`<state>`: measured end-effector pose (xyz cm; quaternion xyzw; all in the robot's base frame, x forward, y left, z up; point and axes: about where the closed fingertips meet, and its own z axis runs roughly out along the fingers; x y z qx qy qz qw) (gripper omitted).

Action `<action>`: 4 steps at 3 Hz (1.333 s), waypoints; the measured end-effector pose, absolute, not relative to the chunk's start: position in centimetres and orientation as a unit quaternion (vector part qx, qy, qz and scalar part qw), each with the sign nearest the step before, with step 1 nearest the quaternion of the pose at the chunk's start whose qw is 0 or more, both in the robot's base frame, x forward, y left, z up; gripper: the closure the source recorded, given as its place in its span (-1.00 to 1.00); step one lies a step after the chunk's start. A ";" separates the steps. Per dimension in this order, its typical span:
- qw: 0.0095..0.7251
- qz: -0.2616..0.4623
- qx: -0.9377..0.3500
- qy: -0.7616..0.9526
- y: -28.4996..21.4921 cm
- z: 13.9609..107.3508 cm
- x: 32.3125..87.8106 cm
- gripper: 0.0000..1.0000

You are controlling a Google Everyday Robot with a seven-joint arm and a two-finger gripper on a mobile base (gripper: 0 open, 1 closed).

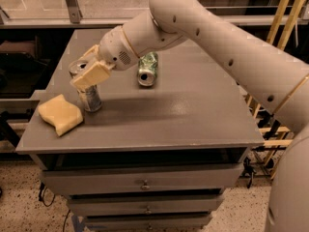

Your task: Move redbull can near sponge

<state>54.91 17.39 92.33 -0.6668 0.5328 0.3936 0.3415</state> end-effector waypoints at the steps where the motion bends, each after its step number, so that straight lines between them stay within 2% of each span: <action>1: 0.344 0.396 -0.663 0.534 17.5 91.8 55.1 1.00; 2: 0.343 0.397 -0.665 0.532 17.7 91.8 55.0 0.63; 4: 0.340 0.399 -0.667 0.530 18.2 91.8 54.7 -0.31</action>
Offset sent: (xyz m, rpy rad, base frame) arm 0.0016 0.0012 -0.0040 0.0064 0.0028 -0.0043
